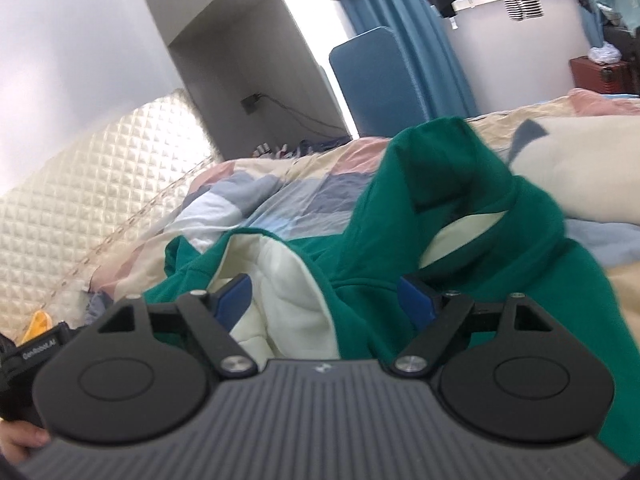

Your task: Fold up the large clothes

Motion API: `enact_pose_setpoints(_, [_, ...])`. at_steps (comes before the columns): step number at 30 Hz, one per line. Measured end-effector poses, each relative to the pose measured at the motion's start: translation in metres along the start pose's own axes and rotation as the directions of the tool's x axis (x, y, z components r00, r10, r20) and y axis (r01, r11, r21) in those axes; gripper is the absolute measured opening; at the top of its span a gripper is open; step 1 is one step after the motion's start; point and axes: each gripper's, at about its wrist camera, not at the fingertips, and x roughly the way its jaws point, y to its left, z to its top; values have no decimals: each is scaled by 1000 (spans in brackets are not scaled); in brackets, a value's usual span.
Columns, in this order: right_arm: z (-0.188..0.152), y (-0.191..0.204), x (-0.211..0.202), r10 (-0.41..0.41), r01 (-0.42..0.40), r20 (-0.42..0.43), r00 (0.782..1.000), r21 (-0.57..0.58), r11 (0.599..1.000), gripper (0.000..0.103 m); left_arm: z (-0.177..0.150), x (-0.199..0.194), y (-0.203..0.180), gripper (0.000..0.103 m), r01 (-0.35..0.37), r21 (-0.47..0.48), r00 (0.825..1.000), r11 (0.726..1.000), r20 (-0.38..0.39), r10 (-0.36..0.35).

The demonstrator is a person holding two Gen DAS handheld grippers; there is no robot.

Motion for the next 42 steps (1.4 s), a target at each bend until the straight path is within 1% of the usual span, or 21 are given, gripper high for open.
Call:
enact_pose_setpoints(4, [-5,2,18,-2,2,-17,1000,-10,1000,81,-3,13,5,63,-1,-6,1000,1000,-11,1])
enact_pose_setpoints(5, [-6,3,21,-12,12,-18,1000,-20,1000,74,-3,14,5,63,-5,-4,1000,1000,-9,5])
enact_pose_setpoints(6, [-7,4,23,-19,18,-13,1000,-32,999,62,-3,16,5,57,-5,0,1000,1000,-3,5])
enact_pose_setpoints(7, [-8,6,22,-18,18,-1,1000,-47,999,55,-2,16,5,42,-2,6,1000,1000,7,2])
enact_pose_setpoints(10, [-7,14,14,23,-19,37,999,-107,994,29,1,10,3,16,8,18,999,1000,41,-8])
enact_pose_setpoints(13, [-4,29,-1,41,-25,76,996,-208,978,22,4,-5,0,11,47,40,996,998,69,-50])
enact_pose_setpoints(16, [-6,43,-22,78,-47,90,993,-305,951,20,4,-26,-6,10,82,98,993,992,72,-90])
enact_pose_setpoints(19, [-14,57,-42,31,-16,30,999,-430,903,20,1,-43,-13,10,147,164,989,975,-21,-146])
enact_pose_setpoints(21, [-24,63,-50,-34,19,-20,999,-507,862,20,-5,-45,-21,10,109,202,990,973,-111,-88])
enact_pose_setpoints(22, [-29,63,-53,-53,26,-38,998,-518,855,20,-10,-44,-22,10,92,204,987,975,-149,-62])
enact_pose_setpoints(25, [-37,58,-51,-103,22,-150,983,-465,885,20,-24,-37,-18,11,41,149,967,988,-253,-2])
enact_pose_setpoints(28, [-46,49,-48,-148,30,-259,954,-410,912,20,-38,-29,-13,11,-24,105,941,994,-333,58])
enact_pose_setpoints(30, [-49,46,-51,-165,41,-293,942,-389,920,21,-43,-30,-15,11,-46,120,939,992,-335,84])
enact_pose_setpoints(32, [-46,43,-57,-141,32,-298,944,-344,939,21,-40,-36,-16,13,-44,109,945,993,-317,76])
enact_pose_setpoints(33, [-44,41,-62,-120,22,-296,948,-314,949,22,-38,-40,-15,18,-40,94,950,995,-305,67])
enact_pose_setpoints(34, [-42,39,-66,-102,15,-290,951,-286,958,24,-37,-44,-14,30,-32,79,956,996,-289,54])
enact_pose_setpoints(35, [-39,37,-70,-83,8,-284,955,-256,967,30,-33,-51,-13,36,-26,66,961,998,-273,43])
enact_pose_setpoints(36, [-36,34,-73,-58,-4,-274,960,-219,976,39,-31,-58,-13,50,-18,55,967,998,-253,31])
enact_pose_setpoints(37, [-34,32,-76,-36,-15,-262,964,-191,982,44,-29,-64,-13,57,-11,48,974,999,-227,22])
enact_pose_setpoints(39, [-26,30,-83,-6,-28,-228,974,-147,989,65,-20,-72,-15,60,3,42,986,999,-169,4])
enact_pose_setpoints(42, [-17,28,-87,27,-41,-154,988,-89,995,79,-12,-87,-18,64,24,31,997,999,-76,-22])
